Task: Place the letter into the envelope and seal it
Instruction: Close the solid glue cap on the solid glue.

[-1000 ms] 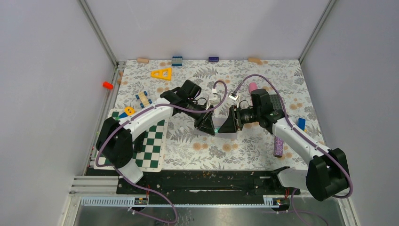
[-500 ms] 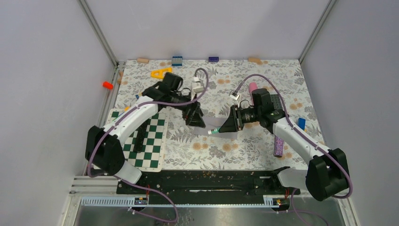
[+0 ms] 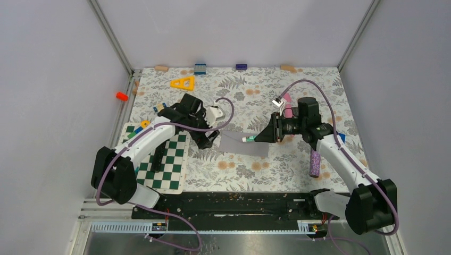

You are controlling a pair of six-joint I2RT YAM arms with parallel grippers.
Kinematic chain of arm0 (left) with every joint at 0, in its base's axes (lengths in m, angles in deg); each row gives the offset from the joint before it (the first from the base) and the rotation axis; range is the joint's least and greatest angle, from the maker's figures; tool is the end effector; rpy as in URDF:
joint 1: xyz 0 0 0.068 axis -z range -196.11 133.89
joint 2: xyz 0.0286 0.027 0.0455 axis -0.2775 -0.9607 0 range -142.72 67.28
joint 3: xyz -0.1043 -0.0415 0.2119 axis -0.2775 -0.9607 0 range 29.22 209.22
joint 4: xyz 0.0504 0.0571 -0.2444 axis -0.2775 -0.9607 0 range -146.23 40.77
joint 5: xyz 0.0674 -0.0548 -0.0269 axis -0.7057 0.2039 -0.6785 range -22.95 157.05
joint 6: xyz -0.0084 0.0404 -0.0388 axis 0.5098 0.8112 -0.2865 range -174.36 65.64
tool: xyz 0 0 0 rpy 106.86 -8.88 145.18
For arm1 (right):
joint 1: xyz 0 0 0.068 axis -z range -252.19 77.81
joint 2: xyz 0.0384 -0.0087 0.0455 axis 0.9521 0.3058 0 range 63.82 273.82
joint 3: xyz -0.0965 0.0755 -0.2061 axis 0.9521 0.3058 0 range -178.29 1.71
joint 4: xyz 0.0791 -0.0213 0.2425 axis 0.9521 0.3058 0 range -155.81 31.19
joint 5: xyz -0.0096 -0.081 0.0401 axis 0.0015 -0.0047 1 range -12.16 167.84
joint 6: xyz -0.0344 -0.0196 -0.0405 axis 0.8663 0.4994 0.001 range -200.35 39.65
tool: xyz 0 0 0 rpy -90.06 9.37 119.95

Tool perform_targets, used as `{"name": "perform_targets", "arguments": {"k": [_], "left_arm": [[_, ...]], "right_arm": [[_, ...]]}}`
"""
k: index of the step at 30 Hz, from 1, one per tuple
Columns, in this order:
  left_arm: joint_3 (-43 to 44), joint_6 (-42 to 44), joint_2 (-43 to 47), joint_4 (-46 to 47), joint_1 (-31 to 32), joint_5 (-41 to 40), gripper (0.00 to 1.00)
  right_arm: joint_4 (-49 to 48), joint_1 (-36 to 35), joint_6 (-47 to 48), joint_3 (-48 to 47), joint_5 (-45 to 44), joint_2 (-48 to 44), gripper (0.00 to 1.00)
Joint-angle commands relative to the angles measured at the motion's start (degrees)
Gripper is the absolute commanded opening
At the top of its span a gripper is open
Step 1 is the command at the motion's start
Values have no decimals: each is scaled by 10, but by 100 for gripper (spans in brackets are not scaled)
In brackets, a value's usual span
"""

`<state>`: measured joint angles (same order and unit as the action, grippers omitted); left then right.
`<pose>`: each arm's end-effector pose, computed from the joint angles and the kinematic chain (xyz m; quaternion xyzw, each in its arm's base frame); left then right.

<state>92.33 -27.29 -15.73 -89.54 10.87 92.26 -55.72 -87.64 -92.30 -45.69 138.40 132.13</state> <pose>0.2525 -0.1475 0.2212 0.4786 0.8146 -0.2108 0.2509 0.2415 0.1025 0.2495 -0.2711 0.7437 0.5271 0.3092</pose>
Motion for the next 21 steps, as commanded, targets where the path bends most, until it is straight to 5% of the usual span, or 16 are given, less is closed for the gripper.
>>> {"name": "perform_targets", "arguments": {"k": [1,6,21], "left_arm": [[-8,15,8,25,55,-165,88],[-29,15,-24,50,105,-241,87],[1,20,-122,42,107,-261,58]], "right_arm": [[7,15,15,-24,-12,-32,17],[7,33,18,-21,-10,-50,17],[4,69,17,-14,21,-54,17]]}}
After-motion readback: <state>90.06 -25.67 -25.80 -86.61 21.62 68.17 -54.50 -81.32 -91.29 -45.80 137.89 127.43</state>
